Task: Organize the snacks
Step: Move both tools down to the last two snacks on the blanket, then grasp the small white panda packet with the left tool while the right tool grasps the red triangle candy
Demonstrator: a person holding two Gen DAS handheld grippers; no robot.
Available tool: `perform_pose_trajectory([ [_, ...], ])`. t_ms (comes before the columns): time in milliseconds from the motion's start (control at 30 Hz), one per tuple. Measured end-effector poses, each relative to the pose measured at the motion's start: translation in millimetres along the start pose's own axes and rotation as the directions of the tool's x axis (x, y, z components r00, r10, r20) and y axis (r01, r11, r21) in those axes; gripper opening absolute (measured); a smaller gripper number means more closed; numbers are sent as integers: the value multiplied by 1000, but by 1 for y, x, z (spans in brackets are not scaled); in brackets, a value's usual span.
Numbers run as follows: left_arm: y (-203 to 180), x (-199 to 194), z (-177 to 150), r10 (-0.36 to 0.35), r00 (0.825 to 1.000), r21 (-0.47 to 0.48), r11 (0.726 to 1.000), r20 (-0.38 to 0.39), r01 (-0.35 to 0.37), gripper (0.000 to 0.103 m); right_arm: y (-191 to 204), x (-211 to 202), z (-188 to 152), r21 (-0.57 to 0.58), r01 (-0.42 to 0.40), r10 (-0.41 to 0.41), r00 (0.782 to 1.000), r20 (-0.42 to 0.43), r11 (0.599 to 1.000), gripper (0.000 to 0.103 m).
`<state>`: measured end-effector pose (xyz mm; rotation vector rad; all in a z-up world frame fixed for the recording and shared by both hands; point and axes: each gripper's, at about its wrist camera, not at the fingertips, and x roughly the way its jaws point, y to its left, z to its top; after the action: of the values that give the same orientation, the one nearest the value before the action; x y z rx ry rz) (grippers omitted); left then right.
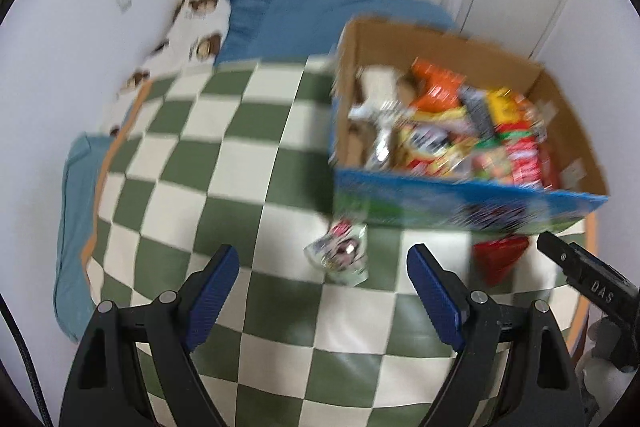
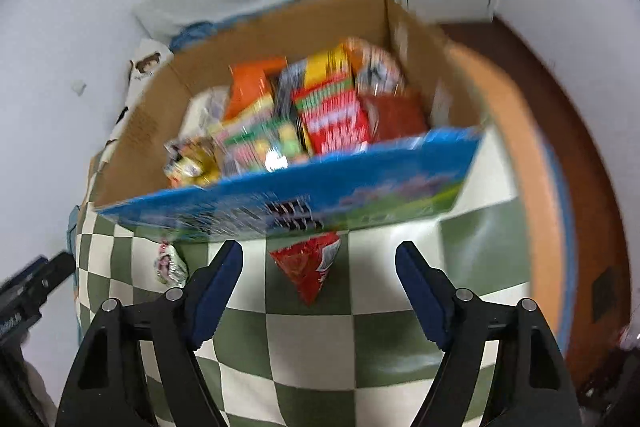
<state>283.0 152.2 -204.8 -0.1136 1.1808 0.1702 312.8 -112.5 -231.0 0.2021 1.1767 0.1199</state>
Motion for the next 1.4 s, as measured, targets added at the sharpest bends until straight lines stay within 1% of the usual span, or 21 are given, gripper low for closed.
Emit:
perform_pose_trajectory([
  [67,7,23,-3,-11,998,-15,1000,-60,10,86,-1,30,-1,26,-14,15,999,-52,1000,79],
  [100,9,34,-4,-21,996,-23,1000,-87,19,86,-2,43,-2,39,-24,27,997,-71,999,73],
  [167,11,57,-6,-49,987,-36,998,-155,44,86,-2,63,-4,59,-35,41,994,-102,998,54],
  [233,11,79,-6,-82,974,-56,996,-213,72,86,-3,80,-8,83,-46,55,991,-121,996,46],
  [267,10,87,-6,-93,969,-63,995,-229,80,86,-4,86,-10,95,-48,60,991,-120,994,45],
  [333,7,105,-3,-112,959,-72,993,-261,96,86,-2,89,-13,94,-43,53,992,-110,995,44],
  [400,2,118,-1,-118,953,-63,992,-278,105,86,1,90,-15,85,-39,48,993,-109,996,44],
  [433,-2,126,-1,-131,948,-62,991,-290,118,86,3,90,-15,77,-35,44,993,-109,996,43],
  [467,-4,131,0,-137,944,-60,990,-300,125,83,4,90,-17,74,-36,44,993,-110,997,43],
  [500,-7,136,0,-147,942,-59,989,-301,136,76,5,90,-18,70,-36,44,993,-112,997,43],
  [533,-9,139,0,-136,946,-48,991,-296,127,60,7,90,-19,61,-32,39,993,-116,998,42],
  [567,-11,139,0,-136,947,-37,991,-290,130,58,9,90,-21,57,-32,39,992,-117,998,42],
  [700,-15,133,-9,-120,952,5,992,-283,127,58,16,85,-29,31,-39,42,991,-124,999,41],
  [833,-14,121,-37,-128,944,18,990,-305,140,58,28,73,-42,10,-68,68,988,-140,998,40],
  [933,-15,109,-72,-144,929,34,986,-340,165,58,32,61,-60,-7,-94,92,982,-162,996,40],
  [1033,-18,102,-99,-170,911,37,979,-377,199,58,35,51,-80,-35,-106,97,975,-202,994,40],
  [1167,-31,106,-123,-168,901,56,977,-400,207,60,46,53,-117,-103,-83,54,966,-255,991,40],
  [1267,-36,115,-128,-138,905,79,980,-403,184,60,42,66,-137,-92,-91,62,957,-282,992,40],
  [1300,-39,118,-127,-129,906,86,980,-403,178,60,35,66,-140,-90,-89,62,959,-275,992,40],
  [1400,-49,119,-134,-105,911,113,980,-399,163,60,39,78,-144,-87,-74,49,964,-261,993,40],
])
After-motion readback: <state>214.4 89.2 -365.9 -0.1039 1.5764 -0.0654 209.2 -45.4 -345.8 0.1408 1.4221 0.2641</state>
